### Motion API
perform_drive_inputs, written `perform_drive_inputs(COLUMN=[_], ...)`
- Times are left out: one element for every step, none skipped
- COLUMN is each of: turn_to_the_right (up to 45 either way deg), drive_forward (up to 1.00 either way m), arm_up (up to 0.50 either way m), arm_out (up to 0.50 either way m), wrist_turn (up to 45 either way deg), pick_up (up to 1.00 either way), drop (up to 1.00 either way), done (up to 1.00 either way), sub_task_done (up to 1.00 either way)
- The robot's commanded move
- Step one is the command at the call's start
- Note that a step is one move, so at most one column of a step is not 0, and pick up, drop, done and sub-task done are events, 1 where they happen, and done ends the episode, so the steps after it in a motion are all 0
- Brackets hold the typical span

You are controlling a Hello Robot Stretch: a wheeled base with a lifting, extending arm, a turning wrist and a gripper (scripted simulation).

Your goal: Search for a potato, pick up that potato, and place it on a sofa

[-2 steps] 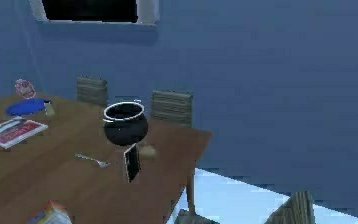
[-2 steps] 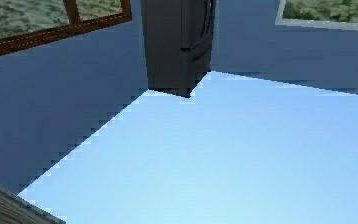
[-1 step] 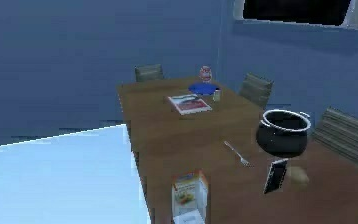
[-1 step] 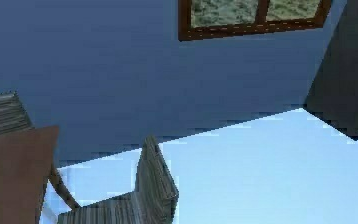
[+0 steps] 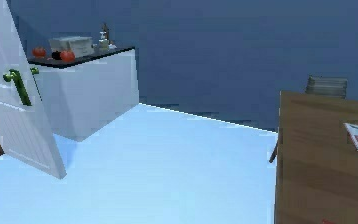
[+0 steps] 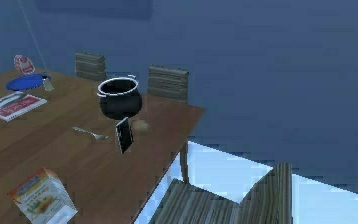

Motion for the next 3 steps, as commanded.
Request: perform_drive_inputs(turn_to_the_right=[0.0, 0.0, 0.0], drive_forward=[0.00, 0.00, 0.00], arm_up=[0.50, 0.38, 0.00], arm_out=[0.00, 0.00, 0.50], wrist_turn=[0.0, 0.0, 0.0], pick_up=[0.00, 0.00, 0.00], drop=[0.00, 0.00, 0.00], done=[0.00, 0.00, 0.00], sub_task_done=[0.00, 0.00, 0.00])
